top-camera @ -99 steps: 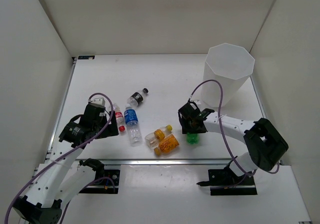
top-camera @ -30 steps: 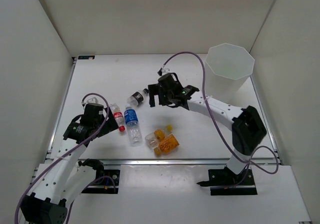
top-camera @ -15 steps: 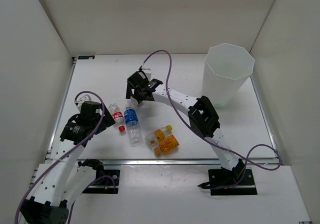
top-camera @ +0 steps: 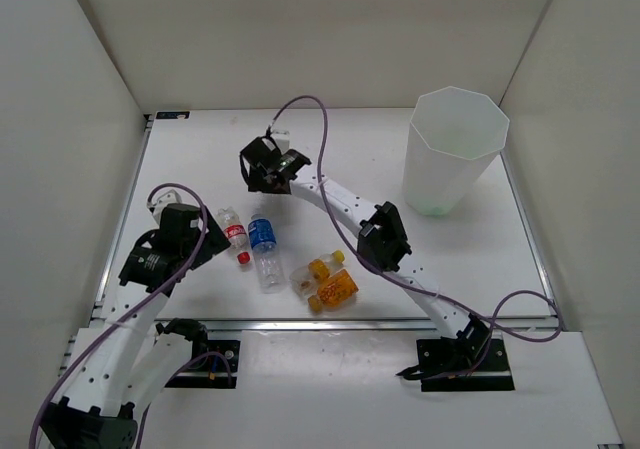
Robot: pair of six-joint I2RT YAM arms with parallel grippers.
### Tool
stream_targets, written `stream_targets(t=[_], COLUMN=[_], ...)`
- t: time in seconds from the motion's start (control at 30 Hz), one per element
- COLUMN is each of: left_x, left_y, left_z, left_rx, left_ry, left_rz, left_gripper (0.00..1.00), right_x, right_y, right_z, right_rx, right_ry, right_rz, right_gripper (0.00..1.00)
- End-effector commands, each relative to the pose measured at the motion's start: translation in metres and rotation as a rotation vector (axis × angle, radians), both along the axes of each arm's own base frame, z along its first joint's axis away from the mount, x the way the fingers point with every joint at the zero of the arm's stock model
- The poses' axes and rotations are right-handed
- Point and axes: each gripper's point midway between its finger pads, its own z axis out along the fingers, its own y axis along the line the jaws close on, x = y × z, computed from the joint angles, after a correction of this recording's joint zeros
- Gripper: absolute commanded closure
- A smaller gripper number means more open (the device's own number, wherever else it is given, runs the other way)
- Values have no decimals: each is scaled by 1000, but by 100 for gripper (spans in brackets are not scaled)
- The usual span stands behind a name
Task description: Put the plastic bottles in the bin
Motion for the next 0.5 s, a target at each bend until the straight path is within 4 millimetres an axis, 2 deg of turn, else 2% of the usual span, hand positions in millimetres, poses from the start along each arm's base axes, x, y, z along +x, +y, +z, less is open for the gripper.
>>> stream_targets(t=[0.0,0.07,0.13,0.2,0.23,0.3,0.33,0.37,0.4,0.43,0.47], left_x=[6,10,18,25,28,35,37,40,43,48,48], left_y=[-6,-8,-13,-14,-13,-15,-15,-13,-13,-10,-11], left_z=[-2,-7,-9,-12,-13,-13,-15,-12,-11,-10,-13], left_rx=[-26,-33,-45,-40,-37,-44,-38,-42,-33,-28,-25], left_ry=[-3,-1,-4,-3,0,-11,-5,-18,-19,-27,-17], left_rz=[-4,-3,-15,-7,-5,-2,-6,8,7,22,15], left_gripper=[1,1,1,2,2,1,1,1,1,1,1], right_x=[28,26,22,16,17,14,18,11,10,11,16], right_y=[-7,-11,-26,-49,-63,-107,-127,-144,-177,-206,-227], right_z=[98,122,177,233,247,290,288,304,329,339,335], right_rx=[47,34,55,31,14,-26,-48,-40,-41,-74,-97], right_ry=[-183,-209,-278,-373,-397,-453,-429,-438,-472,-485,-471], right_rz=[61,182,229,272,265,220,209,193,150,122,89], right_gripper=[71,75,77,78,77,76,77,77,78,78,77])
